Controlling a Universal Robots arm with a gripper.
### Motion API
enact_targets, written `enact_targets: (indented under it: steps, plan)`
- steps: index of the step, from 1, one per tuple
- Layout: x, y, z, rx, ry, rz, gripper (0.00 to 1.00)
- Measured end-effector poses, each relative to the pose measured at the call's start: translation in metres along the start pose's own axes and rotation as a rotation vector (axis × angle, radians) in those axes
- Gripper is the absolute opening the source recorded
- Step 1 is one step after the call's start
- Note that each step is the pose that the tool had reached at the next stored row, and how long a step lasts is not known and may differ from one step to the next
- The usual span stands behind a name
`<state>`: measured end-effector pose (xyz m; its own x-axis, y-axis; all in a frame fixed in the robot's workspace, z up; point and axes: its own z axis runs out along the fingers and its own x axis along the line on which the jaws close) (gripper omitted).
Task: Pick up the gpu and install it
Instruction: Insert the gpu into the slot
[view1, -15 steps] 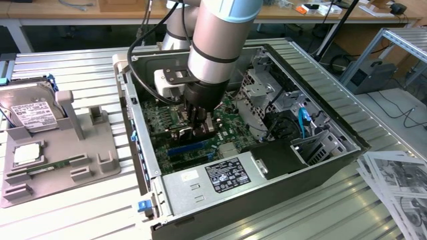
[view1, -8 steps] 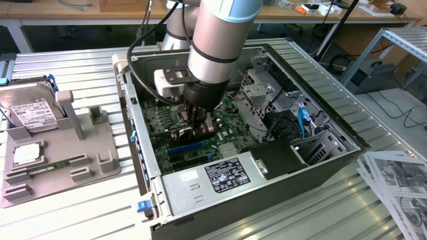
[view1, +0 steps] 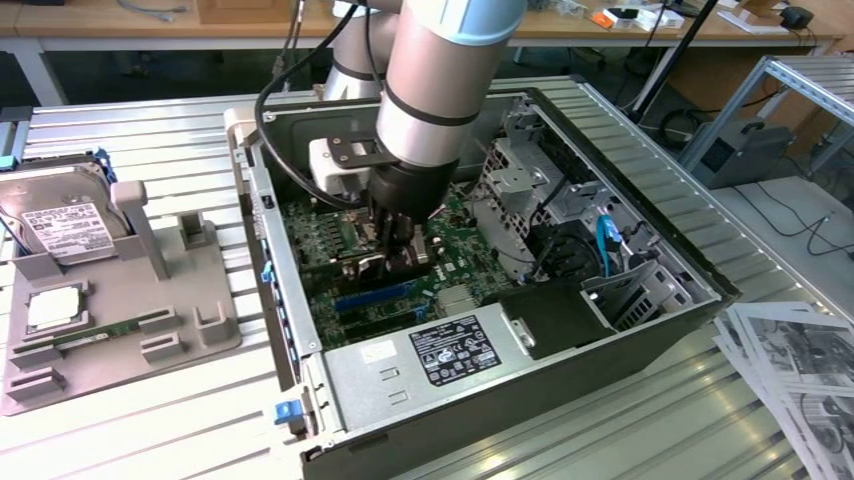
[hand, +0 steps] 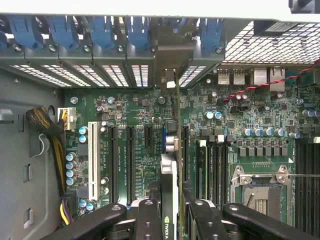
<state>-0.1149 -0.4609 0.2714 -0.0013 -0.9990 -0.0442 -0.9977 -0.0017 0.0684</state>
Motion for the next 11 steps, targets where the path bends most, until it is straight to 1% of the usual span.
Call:
enact_targets:
  steps: [2,7,11]
  plan:
    - [0.0,-0.0033,-0.0002,0.0003,-0.0001,0.0,0.27]
    - [-0.0001,-0.006,-0.0003,0.0002,-0.0002,0.0,0.27]
    - [0.0,-0.0101,-0.0006,0.0003,-0.0002,0.0,0.27]
